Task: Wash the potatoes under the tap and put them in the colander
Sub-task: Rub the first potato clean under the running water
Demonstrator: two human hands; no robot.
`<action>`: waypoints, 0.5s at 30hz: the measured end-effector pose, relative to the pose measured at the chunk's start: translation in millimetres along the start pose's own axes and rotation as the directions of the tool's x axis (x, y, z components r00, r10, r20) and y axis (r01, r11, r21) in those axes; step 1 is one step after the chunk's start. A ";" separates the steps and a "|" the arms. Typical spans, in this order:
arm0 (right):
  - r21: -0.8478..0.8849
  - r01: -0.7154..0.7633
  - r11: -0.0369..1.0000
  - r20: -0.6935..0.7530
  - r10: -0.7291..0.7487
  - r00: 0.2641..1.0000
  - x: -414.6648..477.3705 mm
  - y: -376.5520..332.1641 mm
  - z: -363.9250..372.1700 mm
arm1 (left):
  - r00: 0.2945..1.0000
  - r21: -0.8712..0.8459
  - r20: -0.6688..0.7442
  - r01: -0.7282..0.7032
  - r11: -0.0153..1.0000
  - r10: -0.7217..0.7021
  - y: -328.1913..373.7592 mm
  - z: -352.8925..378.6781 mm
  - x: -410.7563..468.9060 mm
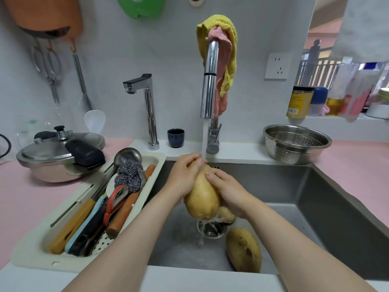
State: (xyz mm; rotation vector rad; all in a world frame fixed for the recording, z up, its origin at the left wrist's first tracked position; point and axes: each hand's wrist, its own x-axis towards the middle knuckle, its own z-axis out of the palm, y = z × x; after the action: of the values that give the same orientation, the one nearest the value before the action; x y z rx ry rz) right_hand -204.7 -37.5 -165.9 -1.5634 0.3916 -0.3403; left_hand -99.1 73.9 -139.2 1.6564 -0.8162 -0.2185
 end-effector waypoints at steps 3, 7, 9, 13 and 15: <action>0.089 0.005 0.996 -0.022 -0.003 1.000 1.8 3.7 -8.1 | 0.990 -0.039 0.143 0.016 0.999 -0.010 5.0 -4.6 -4.3; 0.228 -0.031 0.973 -0.195 0.077 0.978 2.1 -4.8 -5.1 | 0.991 -0.249 0.113 0.096 0.964 -0.070 4.4 2.6 -9.6; 0.141 -0.018 0.990 -0.286 0.058 0.957 0.9 -12.5 2.4 | 0.990 -0.312 0.093 0.127 0.942 -0.103 6.4 12.8 -11.4; -0.354 0.205 0.913 -0.230 -0.297 0.927 0.2 -10.3 15.0 | 0.991 -0.285 0.089 0.125 0.950 -0.104 -0.2 13.1 -10.0; -0.520 0.278 0.808 -0.110 -0.386 0.916 -0.6 -6.9 19.2 | 0.991 -0.219 0.091 0.114 0.969 -0.096 -6.1 6.2 -8.9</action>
State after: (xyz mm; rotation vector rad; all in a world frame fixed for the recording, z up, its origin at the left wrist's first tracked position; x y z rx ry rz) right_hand -196.4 -19.9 -159.5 -2.1212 0.3838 -0.7317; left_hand -106.7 74.7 -149.0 1.4860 -0.7349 -0.4385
